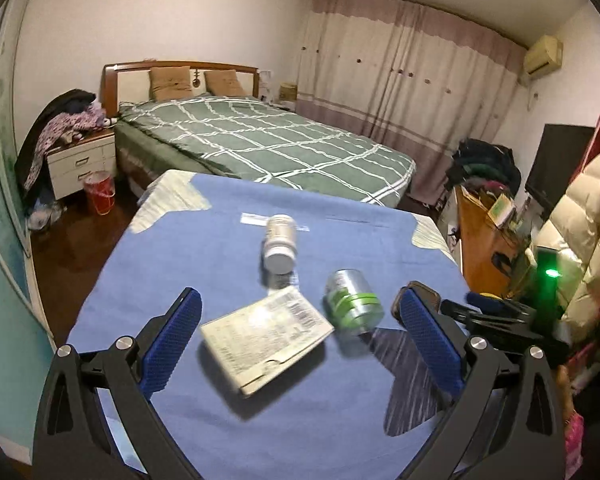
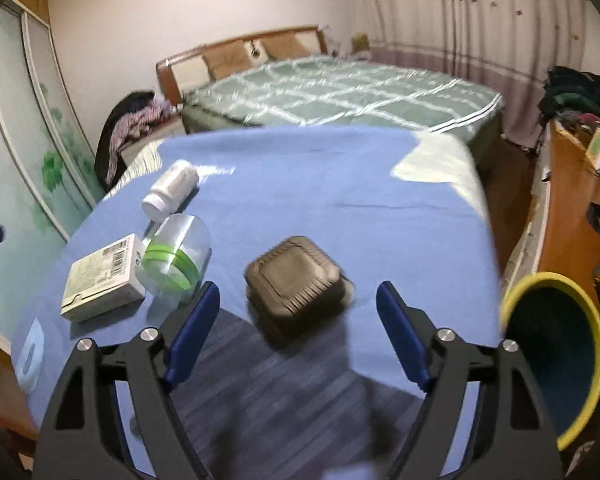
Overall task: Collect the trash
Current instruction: 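Grasp the brown square container with the right gripper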
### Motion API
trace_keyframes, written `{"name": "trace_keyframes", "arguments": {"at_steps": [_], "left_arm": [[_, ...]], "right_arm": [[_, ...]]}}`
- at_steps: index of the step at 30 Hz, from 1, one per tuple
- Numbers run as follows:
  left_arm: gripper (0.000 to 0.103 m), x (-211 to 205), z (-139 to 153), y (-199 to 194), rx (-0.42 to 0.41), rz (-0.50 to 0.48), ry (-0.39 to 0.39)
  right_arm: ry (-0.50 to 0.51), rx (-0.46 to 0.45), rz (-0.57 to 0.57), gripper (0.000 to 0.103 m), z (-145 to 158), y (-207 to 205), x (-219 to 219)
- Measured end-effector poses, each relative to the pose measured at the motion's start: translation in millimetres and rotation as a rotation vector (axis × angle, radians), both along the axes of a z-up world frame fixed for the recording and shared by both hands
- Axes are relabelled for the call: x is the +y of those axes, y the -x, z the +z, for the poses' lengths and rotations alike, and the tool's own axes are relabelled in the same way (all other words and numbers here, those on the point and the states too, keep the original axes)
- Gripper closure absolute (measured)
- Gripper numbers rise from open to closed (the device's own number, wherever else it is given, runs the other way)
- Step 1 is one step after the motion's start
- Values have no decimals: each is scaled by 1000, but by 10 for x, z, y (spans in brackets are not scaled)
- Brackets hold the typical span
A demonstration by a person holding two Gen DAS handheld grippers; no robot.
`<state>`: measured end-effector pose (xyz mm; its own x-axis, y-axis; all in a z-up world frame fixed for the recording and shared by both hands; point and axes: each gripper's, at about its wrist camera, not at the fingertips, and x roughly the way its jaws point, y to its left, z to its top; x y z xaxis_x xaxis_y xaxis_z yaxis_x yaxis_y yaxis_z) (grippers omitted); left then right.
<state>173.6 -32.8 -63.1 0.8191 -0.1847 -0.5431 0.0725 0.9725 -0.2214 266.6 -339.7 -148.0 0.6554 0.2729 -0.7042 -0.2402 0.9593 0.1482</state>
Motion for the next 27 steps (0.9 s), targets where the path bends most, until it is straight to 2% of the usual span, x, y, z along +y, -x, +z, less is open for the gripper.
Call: {"name": "trace_keyframes", "arguments": {"at_steps": [3, 9, 13, 17, 21, 27], "left_arm": [[5, 62, -26, 22, -2, -1, 5], [5, -28, -96, -24, 17, -24, 2], [5, -83, -131, -58, 26, -33, 5], [5, -113, -146, -65, 31, -39, 0], [5, -183, -188, -107, 46, -52, -7], [5, -353, -290, -182, 70, -92, -18]], "right_arm": [[71, 19, -12, 27, -117, -191, 212], [127, 64, -23, 27, -291, -418, 363], [133, 92, -34, 30, -413, -508, 363], [120, 66, -41, 31, -375, -474, 318], [93, 36, -80, 31, -235, -343, 118], [51, 21, -237, 30, -104, -154, -602]]}}
